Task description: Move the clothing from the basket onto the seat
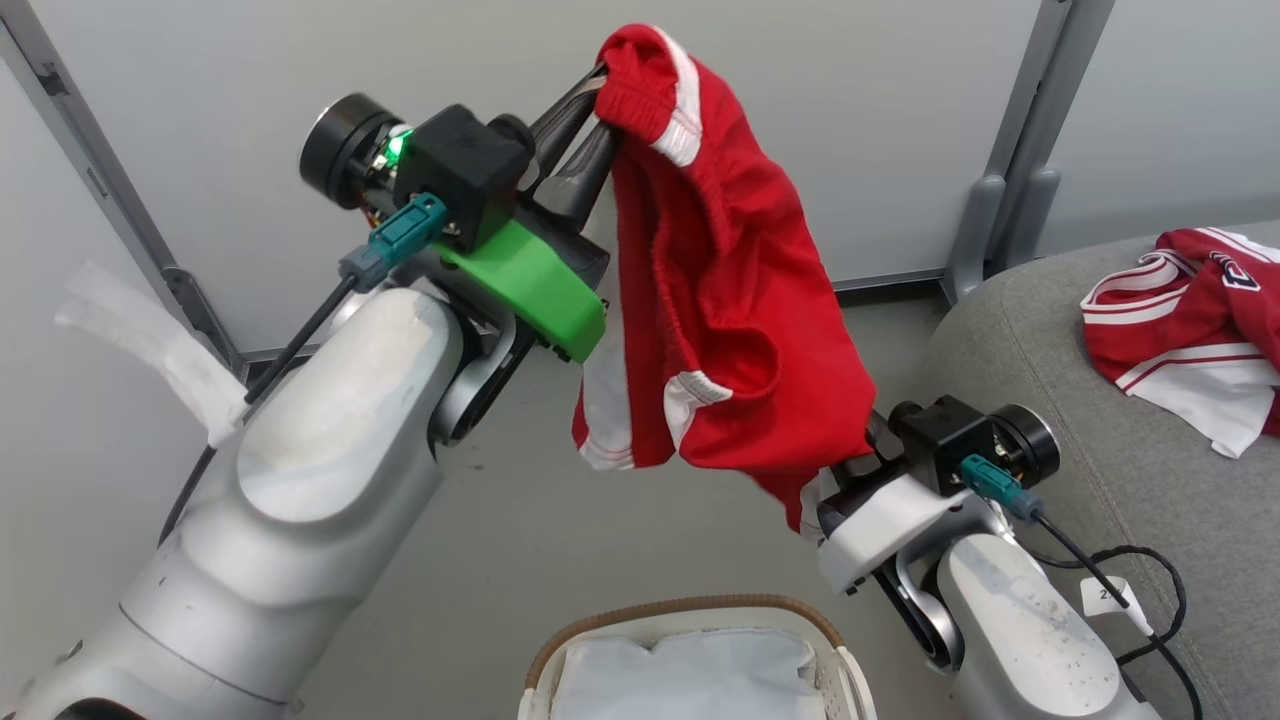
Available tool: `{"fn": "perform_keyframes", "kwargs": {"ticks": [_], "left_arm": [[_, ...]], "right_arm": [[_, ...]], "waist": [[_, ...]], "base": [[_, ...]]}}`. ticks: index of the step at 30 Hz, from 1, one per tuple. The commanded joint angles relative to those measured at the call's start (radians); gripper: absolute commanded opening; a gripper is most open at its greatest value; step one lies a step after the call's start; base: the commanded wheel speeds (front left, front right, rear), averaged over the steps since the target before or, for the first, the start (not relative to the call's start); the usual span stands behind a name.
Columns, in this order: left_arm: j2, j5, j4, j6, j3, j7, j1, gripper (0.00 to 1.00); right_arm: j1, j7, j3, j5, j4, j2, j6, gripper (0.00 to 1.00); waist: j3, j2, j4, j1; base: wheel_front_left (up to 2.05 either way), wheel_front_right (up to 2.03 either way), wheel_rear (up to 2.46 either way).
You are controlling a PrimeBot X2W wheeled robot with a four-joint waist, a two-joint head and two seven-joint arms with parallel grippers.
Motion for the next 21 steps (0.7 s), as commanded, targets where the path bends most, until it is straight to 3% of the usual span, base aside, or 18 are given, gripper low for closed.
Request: {"fn": "perform_keyframes", "kwargs": {"ticks": [1,3,4,5,11,21], "left_arm": [[0.011,-0.018,0.011,0.006,0.008,-0.014,0.033,0.05],[0.014,-0.029,0.034,0.008,0.012,-0.029,0.069,0.46],[0.014,-0.035,0.045,0.007,0.013,-0.038,0.088,0.78],[0.014,-0.039,0.051,0.007,0.013,-0.043,0.101,1.00],[-0.010,-0.080,0.099,0.008,0.030,-0.084,0.253,1.00],[-0.083,0.003,0.107,0.010,0.098,-0.090,0.488,1.00]], "right_arm": [[0.013,0.000,-0.008,-0.006,-0.009,-0.003,-0.001,0.00],[0.019,0.000,-0.016,-0.007,-0.015,-0.004,-0.001,0.00],[0.021,0.000,-0.021,-0.008,-0.018,-0.004,-0.001,0.00],[0.022,0.000,-0.024,-0.009,-0.020,-0.003,-0.001,0.00],[0.023,0.000,-0.063,-0.007,-0.038,-0.003,-0.001,0.00],[0.026,0.000,-0.157,-0.031,-0.056,-0.003,-0.001,0.00]], "waist": [[0.004,0.0000,-0.006,0.0001],[0.007,0.0000,-0.011,0.0001],[0.009,0.0000,-0.013,0.0001],[0.010,0.0000,-0.015,0.0001],[0.016,0.0000,-0.027,0.0001],[0.033,0.0000,-0.036,0.0001]], "base": [[0.00,0.00,0.00],[0.00,0.00,0.00],[0.00,0.00,0.00],[0.00,0.00,0.00],[0.00,0.00,0.00],[0.00,0.00,0.00]]}}
